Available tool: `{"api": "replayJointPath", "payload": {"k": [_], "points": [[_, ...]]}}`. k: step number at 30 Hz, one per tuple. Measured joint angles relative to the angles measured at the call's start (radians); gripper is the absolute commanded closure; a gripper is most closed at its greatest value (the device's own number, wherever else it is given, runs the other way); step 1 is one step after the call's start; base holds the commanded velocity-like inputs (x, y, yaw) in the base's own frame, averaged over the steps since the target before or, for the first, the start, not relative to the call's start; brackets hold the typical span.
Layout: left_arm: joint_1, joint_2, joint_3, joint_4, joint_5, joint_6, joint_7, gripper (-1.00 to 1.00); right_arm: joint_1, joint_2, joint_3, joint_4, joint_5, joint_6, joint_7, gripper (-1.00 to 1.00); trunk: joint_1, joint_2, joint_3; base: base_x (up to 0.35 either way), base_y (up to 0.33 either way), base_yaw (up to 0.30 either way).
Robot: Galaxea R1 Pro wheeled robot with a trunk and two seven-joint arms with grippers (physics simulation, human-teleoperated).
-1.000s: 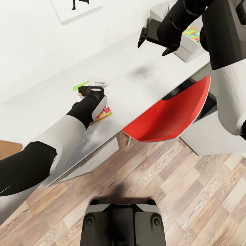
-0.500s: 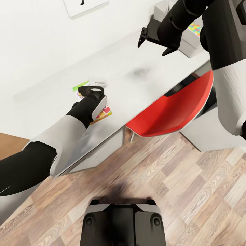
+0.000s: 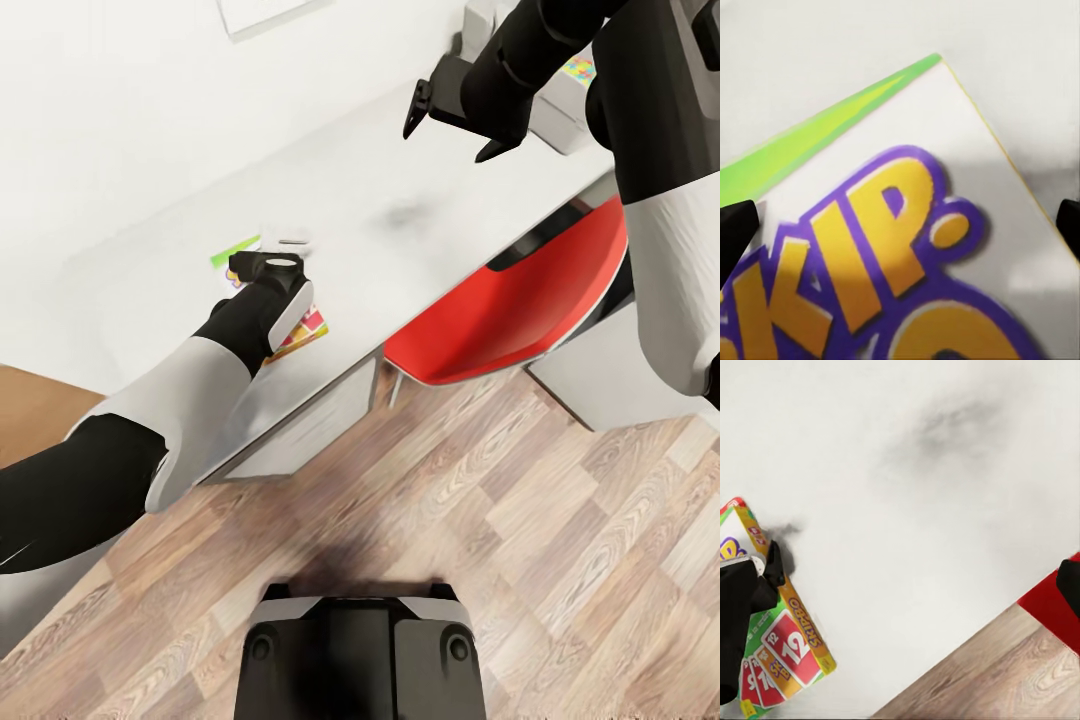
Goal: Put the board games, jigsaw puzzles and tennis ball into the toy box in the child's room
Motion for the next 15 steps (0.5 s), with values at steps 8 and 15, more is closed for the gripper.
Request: {"api": "replayJointPath", "payload": {"k": [8,15], "points": [[0.0,0.0,0.0,0.001,-0.003,0.0,0.0,-1.0,0.0,0.001,0.001,0.001,0.0,0.001,0.001,-1.0,0.0,0.0,0.0,-0.119,0.074,0.0],[0.0,0.0,0.0,0.002,-0.003,0.001,0.0,-1.0,0.0,0.001,0.001,0.002,0.0,0.001,0.001,-1.0,0.0,0.0,0.0,-0.125,0.061,0.0]]}}
